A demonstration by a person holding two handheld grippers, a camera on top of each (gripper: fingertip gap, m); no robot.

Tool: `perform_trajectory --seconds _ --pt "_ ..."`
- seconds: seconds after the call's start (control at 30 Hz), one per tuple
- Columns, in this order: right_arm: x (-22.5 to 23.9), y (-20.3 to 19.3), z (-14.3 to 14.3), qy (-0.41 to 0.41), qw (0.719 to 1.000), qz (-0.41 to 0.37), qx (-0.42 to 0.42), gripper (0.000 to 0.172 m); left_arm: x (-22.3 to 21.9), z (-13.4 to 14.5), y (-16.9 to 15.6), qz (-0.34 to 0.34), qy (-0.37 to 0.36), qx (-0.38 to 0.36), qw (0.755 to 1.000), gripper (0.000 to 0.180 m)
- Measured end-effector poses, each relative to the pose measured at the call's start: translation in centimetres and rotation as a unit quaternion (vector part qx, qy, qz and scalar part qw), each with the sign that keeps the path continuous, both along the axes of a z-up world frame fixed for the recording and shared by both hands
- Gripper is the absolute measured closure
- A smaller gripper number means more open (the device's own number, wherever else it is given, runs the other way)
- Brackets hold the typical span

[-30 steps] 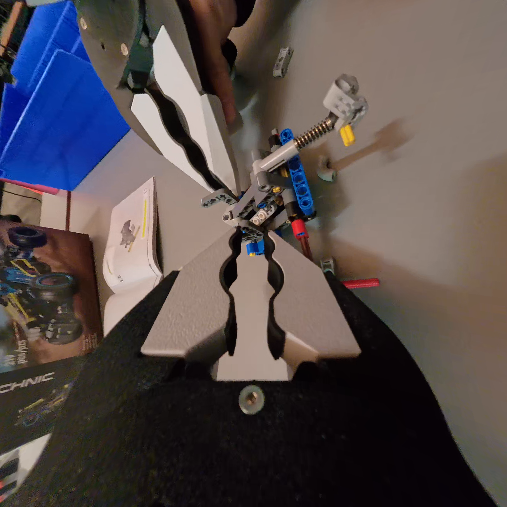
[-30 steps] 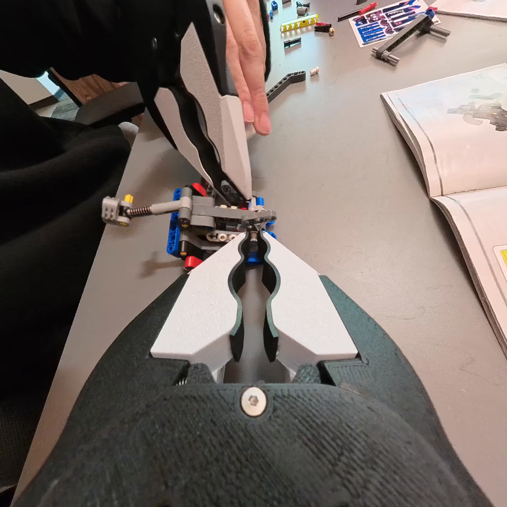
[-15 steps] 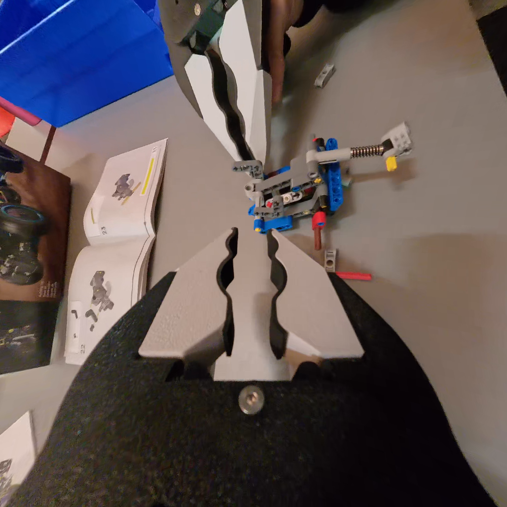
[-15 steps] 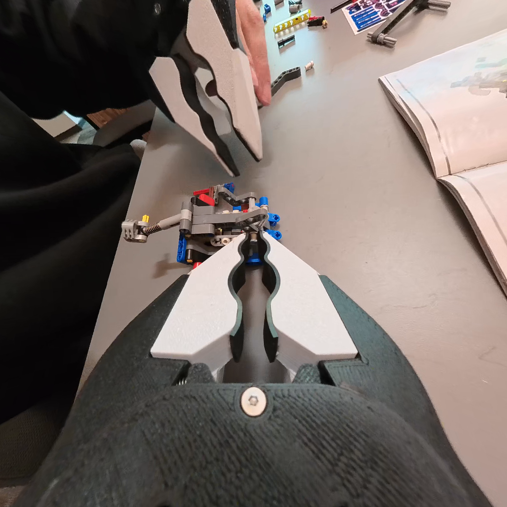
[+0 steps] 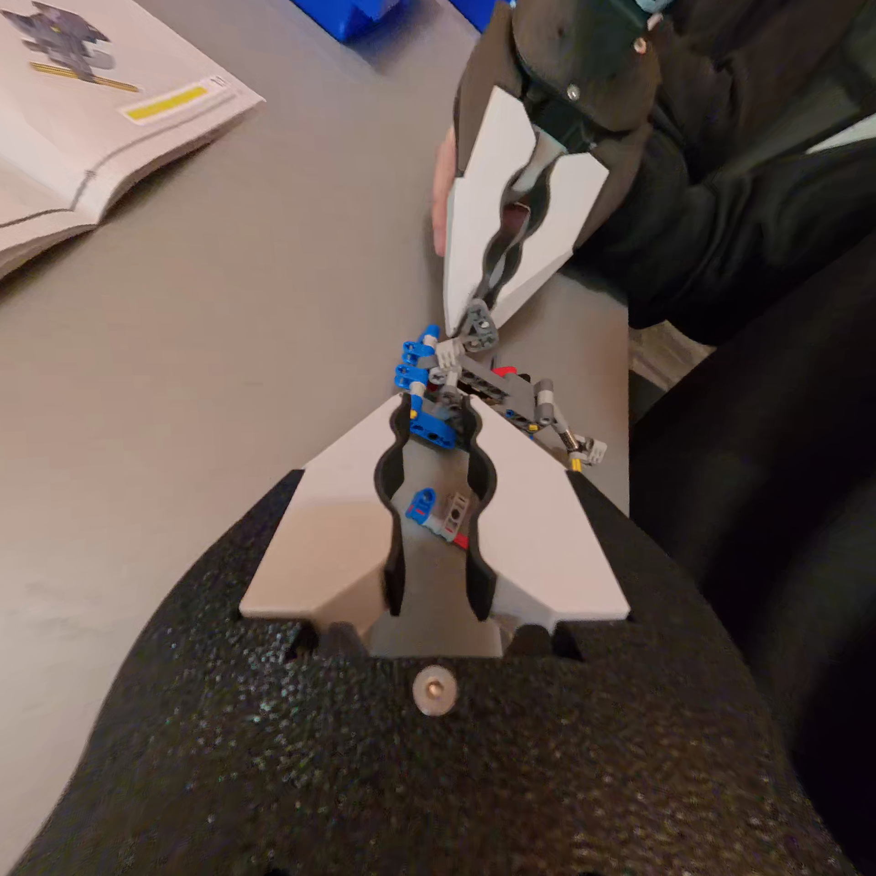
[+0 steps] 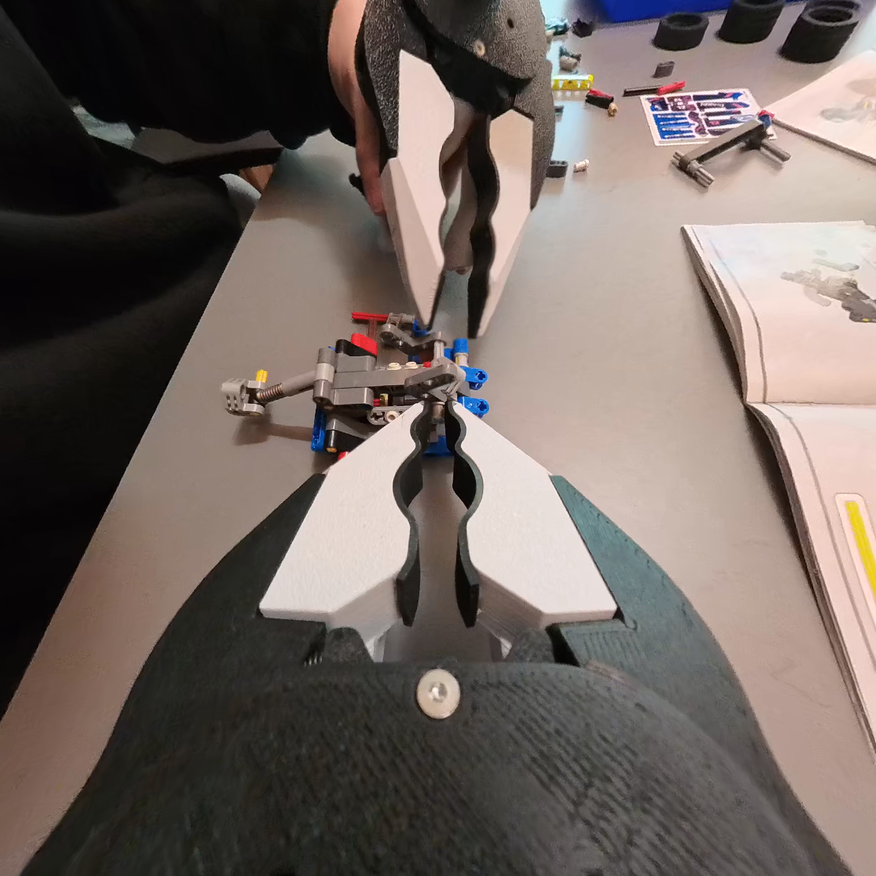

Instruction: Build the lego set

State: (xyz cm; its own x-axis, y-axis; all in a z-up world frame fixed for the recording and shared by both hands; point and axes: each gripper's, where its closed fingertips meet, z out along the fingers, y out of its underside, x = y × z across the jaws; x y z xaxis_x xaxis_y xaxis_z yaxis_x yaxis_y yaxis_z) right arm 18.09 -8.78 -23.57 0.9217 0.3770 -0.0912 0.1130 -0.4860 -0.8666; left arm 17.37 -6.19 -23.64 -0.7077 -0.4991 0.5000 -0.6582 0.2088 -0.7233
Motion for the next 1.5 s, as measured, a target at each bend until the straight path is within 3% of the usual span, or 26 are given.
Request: perform_trajectory --seconds 0.27,0.83,1.0,1.17,1.37,1.5 --pt "-0.4 -0.1 0.2 -0.021 1.000 0.014 0.016 0.169 -0.5 -0.2 -0.7 -0.031 -0.024 0.032 0.999 0.173" --pt "-0.4 -0.2 -0.4 -0.025 1.000 0.016 -0.002 0.168 -0.6 -0.2 -1.1 -0.040 -0.016 0.000 0.999 0.176" --pt "-0.1 -0.5 -0.7 -0.041 0.999 0.011 -0.009 0.169 -0.4 -1.1 0.2 -0.014 0.027 0.011 0.999 0.177" --pt "0.2 -0.3 -0.7 -0.039 0.999 0.002 -0.008 0.169 -0.3 0.5 1.0 0.019 0.084 -0.043 0.995 0.177" --pt "0.5 0.0 -0.3 -0.046 0.999 -0.017 0.008 0.168 -0.2 1.0 -0.1 0.074 0.272 -0.173 0.944 0.177" --pt "0.4 0.1 -0.3 -0.056 0.998 -0.016 0.012 0.168 -0.4 1.1 -0.5 0.078 0.314 -0.217 0.921 0.177"
